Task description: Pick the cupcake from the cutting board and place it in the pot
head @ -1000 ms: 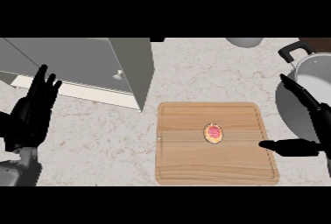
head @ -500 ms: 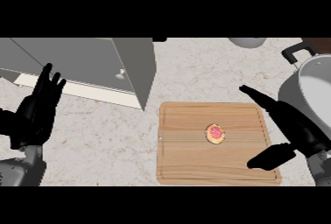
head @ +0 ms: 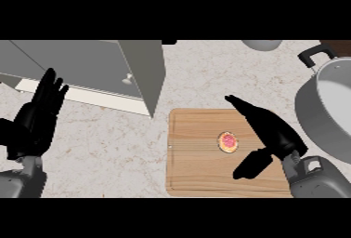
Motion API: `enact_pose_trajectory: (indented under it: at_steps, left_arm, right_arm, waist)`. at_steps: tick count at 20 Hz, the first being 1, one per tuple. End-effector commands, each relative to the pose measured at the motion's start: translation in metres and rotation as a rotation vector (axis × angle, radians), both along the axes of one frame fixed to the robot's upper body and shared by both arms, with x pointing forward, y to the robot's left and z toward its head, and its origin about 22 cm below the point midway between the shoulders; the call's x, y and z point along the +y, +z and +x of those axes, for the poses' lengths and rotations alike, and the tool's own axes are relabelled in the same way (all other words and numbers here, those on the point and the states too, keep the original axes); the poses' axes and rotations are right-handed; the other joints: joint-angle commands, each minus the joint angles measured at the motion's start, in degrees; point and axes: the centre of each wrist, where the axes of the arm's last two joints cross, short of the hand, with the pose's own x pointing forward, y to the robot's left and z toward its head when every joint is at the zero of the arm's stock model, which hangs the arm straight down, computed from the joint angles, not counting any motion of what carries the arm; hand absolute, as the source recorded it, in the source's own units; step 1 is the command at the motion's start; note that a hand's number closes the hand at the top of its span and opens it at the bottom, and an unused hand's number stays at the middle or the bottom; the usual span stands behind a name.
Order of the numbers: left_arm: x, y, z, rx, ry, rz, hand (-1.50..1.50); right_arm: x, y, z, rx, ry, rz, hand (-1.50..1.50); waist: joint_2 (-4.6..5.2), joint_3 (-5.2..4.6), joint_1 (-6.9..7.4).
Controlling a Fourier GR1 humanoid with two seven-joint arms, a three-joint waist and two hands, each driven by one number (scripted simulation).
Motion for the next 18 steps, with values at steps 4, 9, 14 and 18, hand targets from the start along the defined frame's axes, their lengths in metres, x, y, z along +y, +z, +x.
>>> enact_pose_trajectory:
  at_steps: [4,9,14,18]
  left_arm:
    - [0.006,0.0,0.018,-0.012,0.026,-0.005,0.0]
    - [-0.006,-0.01,0.012,-0.02,0.026,0.005,0.0]
    - [-0.003,0.008,0.013,-0.028,0.027,0.007,0.0]
    - [0.002,0.014,0.009,-0.018,0.019,0.005,0.0]
  right_arm:
    - [0.018,-0.014,0.005,0.037,-0.035,-0.067,-1.5]
    - [0.011,-0.03,0.007,0.053,-0.057,-0.125,-1.5]
    - [0.008,-0.05,0.0,0.045,-0.036,-0.109,-1.5]
    - [0.018,-0.043,0.0,0.048,-0.052,-0.117,-1.5]
  waist:
    - [0.25,0.01,-0.5]
    - [0.24,0.02,-0.48]
    - [0.22,0.03,-0.49]
    - [0.19,0.03,-0.48]
